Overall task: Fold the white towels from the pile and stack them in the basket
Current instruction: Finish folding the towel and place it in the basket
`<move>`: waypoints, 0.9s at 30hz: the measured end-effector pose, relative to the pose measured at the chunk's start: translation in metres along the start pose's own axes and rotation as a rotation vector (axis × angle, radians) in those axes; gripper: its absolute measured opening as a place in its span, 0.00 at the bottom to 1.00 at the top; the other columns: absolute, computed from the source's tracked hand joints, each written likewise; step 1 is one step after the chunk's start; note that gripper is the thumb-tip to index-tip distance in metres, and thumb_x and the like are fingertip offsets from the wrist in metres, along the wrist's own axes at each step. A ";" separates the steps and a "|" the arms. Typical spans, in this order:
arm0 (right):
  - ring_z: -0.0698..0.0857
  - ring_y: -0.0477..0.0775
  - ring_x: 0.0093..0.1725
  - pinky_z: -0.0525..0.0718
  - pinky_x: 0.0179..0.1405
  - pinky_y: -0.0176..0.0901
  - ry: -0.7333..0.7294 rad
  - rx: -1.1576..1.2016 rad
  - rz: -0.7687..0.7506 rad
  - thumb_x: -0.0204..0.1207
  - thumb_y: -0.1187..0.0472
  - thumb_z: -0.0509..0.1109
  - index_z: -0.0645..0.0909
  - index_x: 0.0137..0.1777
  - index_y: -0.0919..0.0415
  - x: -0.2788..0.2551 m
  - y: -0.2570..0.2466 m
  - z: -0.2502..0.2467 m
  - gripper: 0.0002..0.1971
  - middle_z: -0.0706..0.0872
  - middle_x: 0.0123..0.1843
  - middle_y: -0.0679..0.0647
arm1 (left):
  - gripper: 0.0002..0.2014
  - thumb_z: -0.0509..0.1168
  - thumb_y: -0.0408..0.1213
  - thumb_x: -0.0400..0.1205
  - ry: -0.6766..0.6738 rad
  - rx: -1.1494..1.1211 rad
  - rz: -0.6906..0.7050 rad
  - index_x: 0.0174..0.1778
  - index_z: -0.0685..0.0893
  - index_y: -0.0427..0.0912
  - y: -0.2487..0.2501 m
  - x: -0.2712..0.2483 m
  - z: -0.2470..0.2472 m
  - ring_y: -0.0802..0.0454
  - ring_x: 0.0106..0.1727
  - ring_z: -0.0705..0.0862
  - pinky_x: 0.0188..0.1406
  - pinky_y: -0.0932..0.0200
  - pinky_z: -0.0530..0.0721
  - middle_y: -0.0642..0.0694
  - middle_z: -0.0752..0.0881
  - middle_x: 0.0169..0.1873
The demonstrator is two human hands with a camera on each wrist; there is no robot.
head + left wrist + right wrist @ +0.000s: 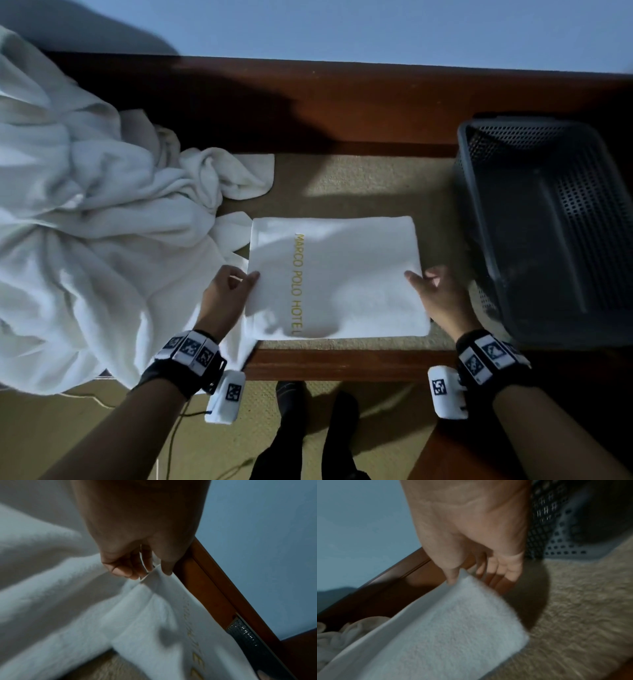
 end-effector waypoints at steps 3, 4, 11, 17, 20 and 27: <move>0.84 0.59 0.70 0.80 0.62 0.51 -0.179 -0.059 0.016 0.81 0.37 0.72 0.79 0.73 0.59 -0.024 0.025 0.009 0.30 0.85 0.69 0.52 | 0.16 0.73 0.54 0.83 -0.131 0.047 0.001 0.44 0.82 0.46 -0.015 -0.025 0.004 0.49 0.39 0.85 0.38 0.51 0.78 0.50 0.87 0.37; 0.84 0.57 0.71 0.80 0.66 0.51 -0.200 -0.013 0.009 0.81 0.39 0.73 0.80 0.74 0.58 -0.031 0.034 0.012 0.29 0.85 0.70 0.50 | 0.16 0.73 0.53 0.83 -0.172 0.075 -0.002 0.41 0.81 0.44 -0.020 -0.035 0.008 0.49 0.37 0.82 0.37 0.51 0.75 0.50 0.85 0.34; 0.87 0.54 0.51 0.81 0.47 0.49 -0.083 -0.090 -0.093 0.87 0.43 0.66 0.79 0.64 0.58 -0.041 0.041 0.013 0.19 0.88 0.52 0.55 | 0.14 0.67 0.49 0.89 -0.053 -0.019 0.046 0.43 0.80 0.42 -0.019 -0.058 0.006 0.49 0.38 0.83 0.37 0.50 0.77 0.44 0.86 0.35; 0.81 0.59 0.41 0.74 0.34 0.50 0.019 -0.131 -0.122 0.88 0.44 0.65 0.74 0.50 0.59 -0.028 0.025 0.018 0.17 0.79 0.39 0.54 | 0.12 0.65 0.49 0.89 0.031 0.063 0.039 0.49 0.83 0.44 -0.005 -0.046 0.016 0.41 0.42 0.85 0.32 0.57 0.76 0.45 0.88 0.38; 0.83 0.60 0.45 0.80 0.41 0.53 0.055 -0.168 -0.095 0.87 0.44 0.65 0.72 0.54 0.56 -0.027 0.019 0.019 0.15 0.81 0.45 0.54 | 0.11 0.67 0.47 0.88 0.041 0.115 0.020 0.55 0.80 0.42 -0.002 -0.041 0.020 0.37 0.47 0.86 0.34 0.52 0.75 0.42 0.87 0.40; 0.65 0.67 0.86 0.69 0.83 0.64 0.089 -0.451 -0.679 0.88 0.53 0.64 0.67 0.85 0.59 -0.082 -0.041 0.061 0.27 0.65 0.87 0.63 | 0.29 0.65 0.46 0.82 0.029 0.442 0.597 0.81 0.74 0.45 0.033 -0.085 0.056 0.43 0.86 0.66 0.82 0.39 0.67 0.43 0.72 0.82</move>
Point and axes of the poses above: each hand's wrist, its own x-axis towards the middle knuckle, its own z-axis out of the palm, y = z × x, the point moved 6 cm from there along x, towards the middle knuckle
